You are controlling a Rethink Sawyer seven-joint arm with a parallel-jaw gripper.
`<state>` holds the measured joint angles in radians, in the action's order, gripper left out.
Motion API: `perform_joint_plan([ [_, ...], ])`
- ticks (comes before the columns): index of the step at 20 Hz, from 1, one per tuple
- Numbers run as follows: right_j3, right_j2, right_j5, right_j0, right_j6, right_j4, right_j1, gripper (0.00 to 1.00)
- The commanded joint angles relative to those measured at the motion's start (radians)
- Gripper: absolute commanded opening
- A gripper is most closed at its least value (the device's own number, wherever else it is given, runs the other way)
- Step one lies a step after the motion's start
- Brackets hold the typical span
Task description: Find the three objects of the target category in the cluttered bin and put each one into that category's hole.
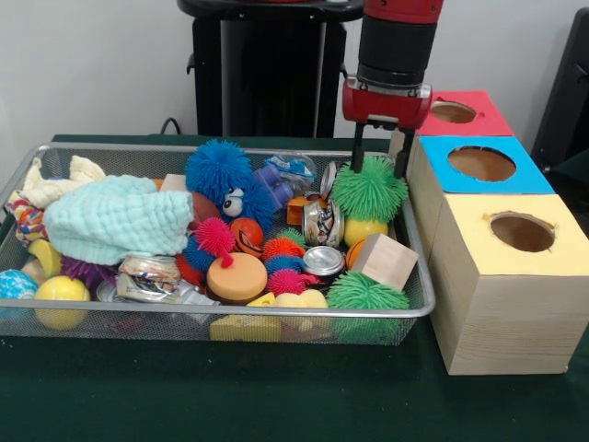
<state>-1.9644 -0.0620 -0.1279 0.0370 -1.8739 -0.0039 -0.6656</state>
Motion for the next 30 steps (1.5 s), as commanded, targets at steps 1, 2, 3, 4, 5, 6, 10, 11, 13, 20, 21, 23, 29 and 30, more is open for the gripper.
perform_joint_plan([
  [1, -0.063, 0.11, 0.046, 0.037, -0.209, 0.048, 0.022, 1.0],
  [2, -0.058, 0.112, 0.056, 0.041, -0.205, 0.043, 0.031, 1.0],
  [3, -0.053, 0.115, 0.066, 0.046, -0.2, 0.039, 0.041, 1.0],
  [4, -0.048, 0.118, 0.079, 0.05, -0.197, 0.033, 0.05, 1.0],
  [5, -0.041, 0.117, 0.089, 0.052, -0.193, 0.028, 0.06, 1.0],
  [6, -0.035, 0.115, 0.109, 0.052, -0.189, 0.017, 0.071, 1.0],
  [10, -0.012, 0.108, 0.135, 0.052, -0.177, 0.004, 0.096, 1.0],
  [11, -0.008, 0.102, 0.142, 0.048, -0.173, -0.001, 0.096, 1.0],
  [13, -0.006, 0.083, 0.15, 0.032, -0.173, 0.0, 0.096, 1.0],
  [20, 0.058, -0.013, 0.133, -0.038, -0.133, 0.001, 0.093, 1.0],
  [21, 0.062, -0.019, 0.14, -0.041, -0.131, -0.001, 0.093, 1.0],
  [23, 0.063, -0.033, 0.148, -0.053, -0.133, -0.002, 0.091, 1.0],
  [29, 0.082, -0.066, 0.104, -0.073, -0.115, -0.007, 0.091, 0.0],
  [30, 0.085, -0.071, 0.099, -0.075, -0.113, -0.007, 0.091, 0.0],
])
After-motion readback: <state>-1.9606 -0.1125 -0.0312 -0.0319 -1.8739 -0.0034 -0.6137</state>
